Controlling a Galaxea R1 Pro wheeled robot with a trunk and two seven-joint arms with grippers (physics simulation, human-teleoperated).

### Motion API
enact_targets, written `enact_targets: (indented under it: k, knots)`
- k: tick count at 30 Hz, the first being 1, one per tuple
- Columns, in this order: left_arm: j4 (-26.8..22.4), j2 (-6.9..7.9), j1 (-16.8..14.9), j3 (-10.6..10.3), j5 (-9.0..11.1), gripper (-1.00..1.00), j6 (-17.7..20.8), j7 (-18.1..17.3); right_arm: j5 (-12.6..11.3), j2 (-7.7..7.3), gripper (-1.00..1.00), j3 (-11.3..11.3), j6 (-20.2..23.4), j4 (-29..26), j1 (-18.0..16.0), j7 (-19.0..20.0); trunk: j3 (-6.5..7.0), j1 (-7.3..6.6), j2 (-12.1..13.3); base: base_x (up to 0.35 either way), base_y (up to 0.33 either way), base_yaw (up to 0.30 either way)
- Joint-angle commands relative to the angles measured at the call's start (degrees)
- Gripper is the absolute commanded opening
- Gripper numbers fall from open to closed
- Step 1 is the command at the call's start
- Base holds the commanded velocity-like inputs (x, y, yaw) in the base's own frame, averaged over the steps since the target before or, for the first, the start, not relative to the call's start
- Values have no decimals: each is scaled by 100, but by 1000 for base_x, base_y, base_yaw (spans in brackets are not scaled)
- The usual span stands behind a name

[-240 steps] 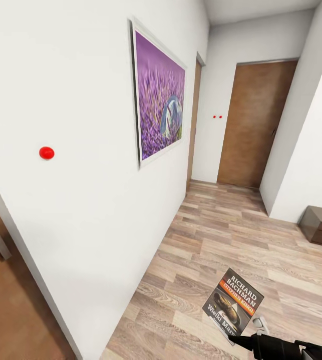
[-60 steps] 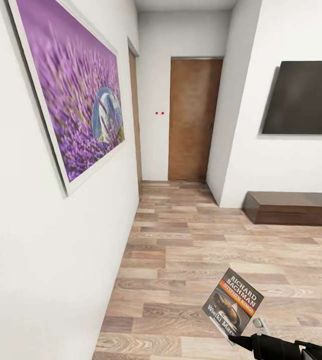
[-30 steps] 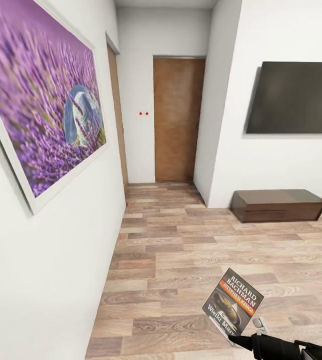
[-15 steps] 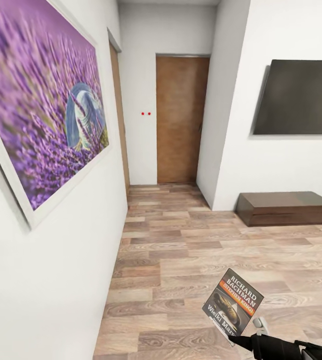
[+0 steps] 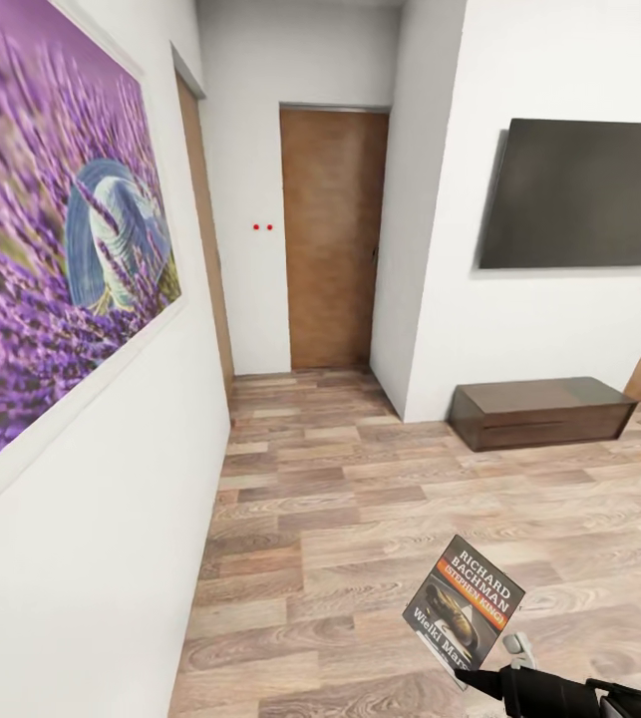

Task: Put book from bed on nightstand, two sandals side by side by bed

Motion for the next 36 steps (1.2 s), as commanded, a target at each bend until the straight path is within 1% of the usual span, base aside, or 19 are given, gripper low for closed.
enact_targets:
  k: [1,10,19,24,36]
  knots:
    - [4,2,-4,49,-57,100,-22,-15,-62,-4,-100,35,62,-2,-8,10,-13,4,-13,22,0,-279]
    - [4,2,-4,49,-57,100,-22,-15,-62,-4,-100,35,66,-1,-8,8,-13,4,-13,35,0,-281]
    - [4,2,-4,49,-57,100,-22,-15,-62,-4,-100,35,60,0,-8,8,-13,4,-13,297,0,-270]
    - [4,2,-4,49,-57,100,-22,-15,-63,-4,-100,35,62,1,-8,8,-13,4,-13,331,0,-68]
    - [4,2,-4,49,-57,100,-22,-15,-62,-4,-100,35,58,0,-8,8,-13,4,-13,332,0,-5]
